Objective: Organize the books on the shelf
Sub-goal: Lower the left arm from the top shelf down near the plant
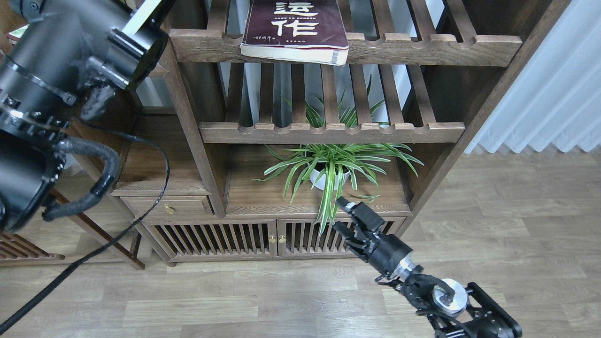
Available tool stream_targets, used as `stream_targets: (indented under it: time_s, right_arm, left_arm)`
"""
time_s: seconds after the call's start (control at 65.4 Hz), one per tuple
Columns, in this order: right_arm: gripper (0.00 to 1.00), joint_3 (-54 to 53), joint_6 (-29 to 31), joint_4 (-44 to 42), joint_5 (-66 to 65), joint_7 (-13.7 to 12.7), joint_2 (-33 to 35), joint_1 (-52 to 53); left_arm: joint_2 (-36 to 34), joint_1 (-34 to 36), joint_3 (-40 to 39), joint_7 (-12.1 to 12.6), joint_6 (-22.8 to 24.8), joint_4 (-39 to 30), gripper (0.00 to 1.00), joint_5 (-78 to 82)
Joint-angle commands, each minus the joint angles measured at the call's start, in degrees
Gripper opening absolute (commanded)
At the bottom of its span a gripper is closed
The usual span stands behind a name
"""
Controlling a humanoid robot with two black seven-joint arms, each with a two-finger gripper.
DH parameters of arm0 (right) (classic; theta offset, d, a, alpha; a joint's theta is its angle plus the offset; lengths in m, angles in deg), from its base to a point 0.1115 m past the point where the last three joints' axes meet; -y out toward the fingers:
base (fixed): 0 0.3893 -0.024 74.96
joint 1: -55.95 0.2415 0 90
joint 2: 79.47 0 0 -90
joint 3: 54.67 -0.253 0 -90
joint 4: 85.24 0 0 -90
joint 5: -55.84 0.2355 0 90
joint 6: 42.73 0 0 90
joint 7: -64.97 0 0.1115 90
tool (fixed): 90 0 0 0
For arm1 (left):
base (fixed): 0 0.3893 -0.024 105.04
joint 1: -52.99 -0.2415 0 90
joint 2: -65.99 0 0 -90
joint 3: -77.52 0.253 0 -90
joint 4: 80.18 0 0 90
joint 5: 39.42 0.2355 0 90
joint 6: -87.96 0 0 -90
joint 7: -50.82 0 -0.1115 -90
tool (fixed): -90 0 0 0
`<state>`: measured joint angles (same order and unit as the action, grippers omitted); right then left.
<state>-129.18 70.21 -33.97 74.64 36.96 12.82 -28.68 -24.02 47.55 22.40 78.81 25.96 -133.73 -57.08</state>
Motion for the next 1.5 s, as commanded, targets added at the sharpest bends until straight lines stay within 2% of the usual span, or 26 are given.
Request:
stream_targets:
  time_s: [0.0, 0.031, 0.046, 0.122, 0.168, 0.214, 0.443, 0.673, 0.917, 1.299, 1.483]
  right_arm:
    - [0.99, -3.4, 0.0, 0.1, 0.1, 0.0, 2.1, 0.2]
    - [0.99, -3.9, 0.0, 0.1, 0.1, 0.0, 2.6, 0.3]
    - [0.99, -4.2, 0.0, 0.1, 0.1, 0.0, 3.0, 0.3]
    - [0.99, -4.8, 0.1, 0.1, 0.1, 0.0, 4.2, 0.3]
    - [0.99, -5.0, 0.2, 0.1, 0.2, 0.0, 4.7, 0.3]
    - [0.99, -5.4, 0.2, 0.1, 0.2, 0.0, 5.0, 0.4]
    - [0.99, -6.3, 0.2, 0.1, 0.2, 0.0, 5.3, 0.6]
    - [0.99, -6.3, 0.2, 0.0, 0.1, 0.0, 5.1, 0.8]
    - [0.99, -6.4, 0.2, 0.0, 0.2, 0.0, 5.3, 0.9]
    - [0.99, -6.5, 1.5, 1.5, 0.5, 0.0, 9.5, 1.2]
    - [0.99, -6.5, 2.2, 6.9, 1.1, 0.0, 11.6, 0.3]
  left_arm:
    - [0.0, -1.1, 6.2, -0.2, 0.0, 0.0, 0.99, -0.6]
    - [0.0, -1.2, 7.6, -1.9, 0.0, 0.0, 0.99, -0.7]
    - [0.0, -1.4, 8.8, -3.9, 0.0, 0.0, 0.99, -0.8]
    - [0.0, -1.4, 12.2, -9.5, 0.0, -0.2, 0.99, -0.8]
    - [0.0, -1.4, 13.6, -11.2, 0.0, -0.4, 0.99, -0.8]
    - [0.0, -1.4, 14.7, -11.8, 0.0, -0.8, 0.99, -0.9]
    - [0.0, -6.0, 18.6, -12.0, 0.0, -4.5, 0.99, -0.9]
    - [0.0, -14.9, 22.9, -12.1, 0.0, -5.5, 0.99, -0.4]
    - [0.0, -25.1, 24.1, -11.8, 0.0, -6.7, 0.99, -0.3]
    - [0.0, -46.8, 22.2, -11.4, 0.0, -5.7, 1.00, 2.7]
    - [0.0, -57.0, 18.4, -11.2, 0.0, -4.0, 1.00, 3.7]
